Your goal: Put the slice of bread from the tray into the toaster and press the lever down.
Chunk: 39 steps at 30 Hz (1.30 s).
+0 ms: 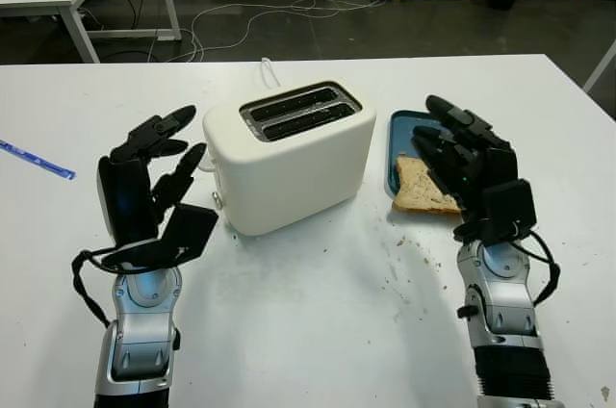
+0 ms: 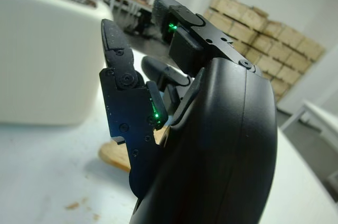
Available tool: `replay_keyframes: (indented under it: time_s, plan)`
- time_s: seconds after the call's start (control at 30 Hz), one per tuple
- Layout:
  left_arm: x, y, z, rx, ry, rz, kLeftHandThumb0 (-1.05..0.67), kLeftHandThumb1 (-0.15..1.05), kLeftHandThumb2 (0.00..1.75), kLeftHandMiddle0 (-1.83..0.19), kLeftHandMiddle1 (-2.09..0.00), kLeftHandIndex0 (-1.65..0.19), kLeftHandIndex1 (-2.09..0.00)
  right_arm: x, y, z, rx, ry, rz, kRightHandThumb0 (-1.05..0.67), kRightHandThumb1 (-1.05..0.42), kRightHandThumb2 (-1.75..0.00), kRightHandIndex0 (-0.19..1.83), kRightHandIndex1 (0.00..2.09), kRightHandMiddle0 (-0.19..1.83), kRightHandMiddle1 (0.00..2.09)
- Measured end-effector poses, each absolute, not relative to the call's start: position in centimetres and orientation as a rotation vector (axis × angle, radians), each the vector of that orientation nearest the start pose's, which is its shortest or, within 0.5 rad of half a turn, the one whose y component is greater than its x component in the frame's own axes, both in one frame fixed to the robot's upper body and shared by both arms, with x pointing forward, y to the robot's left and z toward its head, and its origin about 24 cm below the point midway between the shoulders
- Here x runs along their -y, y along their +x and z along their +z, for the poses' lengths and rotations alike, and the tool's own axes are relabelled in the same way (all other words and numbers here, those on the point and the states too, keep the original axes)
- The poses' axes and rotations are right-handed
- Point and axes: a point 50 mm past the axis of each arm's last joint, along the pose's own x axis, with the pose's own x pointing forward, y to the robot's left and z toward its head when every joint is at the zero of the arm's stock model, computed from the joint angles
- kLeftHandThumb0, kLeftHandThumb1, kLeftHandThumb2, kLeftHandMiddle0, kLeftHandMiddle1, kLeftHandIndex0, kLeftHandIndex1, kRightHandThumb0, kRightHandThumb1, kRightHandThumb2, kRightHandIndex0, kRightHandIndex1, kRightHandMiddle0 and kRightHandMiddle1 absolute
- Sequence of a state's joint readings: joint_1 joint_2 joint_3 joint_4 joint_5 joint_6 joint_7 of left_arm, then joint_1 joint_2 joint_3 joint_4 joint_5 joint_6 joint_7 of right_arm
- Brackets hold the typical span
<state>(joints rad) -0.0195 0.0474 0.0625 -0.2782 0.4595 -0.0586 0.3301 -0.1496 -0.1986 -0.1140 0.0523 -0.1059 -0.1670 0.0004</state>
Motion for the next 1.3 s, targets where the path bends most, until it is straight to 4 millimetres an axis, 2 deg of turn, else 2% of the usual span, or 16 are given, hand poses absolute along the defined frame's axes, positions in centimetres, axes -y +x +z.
replay_keyframes:
  time_s: [0.17,0.33,0.63,0.87,1.0,1.2,1.3]
  plan:
    - [-18.4,24.2,12.5,0.422,0.494,0.442,-0.27,0.89,0.01,-0.64,-0.80,-0.86,-0.07,22.3,26.7,10.3,0.319,-0.653,-0.130,-0.31,-0.65,0.00,0.66,0.33,0.79,0.01]
    - [-19.1,24.1,12.9,0.424,0.528,0.465,-0.30,0.89,0.00,-0.63,-0.65,-0.81,-0.04,23.4,26.0,10.6,0.314,-0.847,-0.127,-0.31,-0.62,0.00,0.66,0.18,0.73,0.00]
    - [-19.2,24.2,12.9,0.410,0.547,0.473,-0.32,0.89,0.00,-0.72,-0.53,-0.84,-0.04,24.3,25.7,9.4,0.217,-1.060,-0.048,-0.31,-0.60,0.00,0.57,0.06,0.58,0.00]
    - [-19.1,24.3,13.0,0.411,0.547,0.469,-0.31,0.89,0.00,-0.75,-0.51,-0.85,-0.04,24.4,25.8,8.2,0.109,-1.133,0.043,-0.33,-0.59,0.00,0.54,0.02,0.56,0.00]
    - [-19.0,24.3,13.0,0.411,0.554,0.470,-0.30,0.89,0.00,-0.76,-0.50,-0.85,-0.04,24.5,25.8,7.1,0.072,-1.252,0.081,-0.36,-0.60,-0.01,0.53,0.02,0.55,0.00]
    - [-19.0,24.3,13.1,0.413,0.552,0.469,-0.30,0.89,0.00,-0.77,-0.49,-0.86,-0.04,24.5,26.0,4.9,0.059,-1.404,0.059,-0.37,-0.63,-0.01,0.54,0.02,0.56,0.00]
    - [-19.0,24.3,13.1,0.415,0.552,0.467,-0.32,0.90,0.00,-0.77,-0.48,-0.86,-0.04,24.5,26.7,4.6,0.079,-1.443,0.029,-0.29,-0.66,-0.01,0.53,0.01,0.54,0.00]
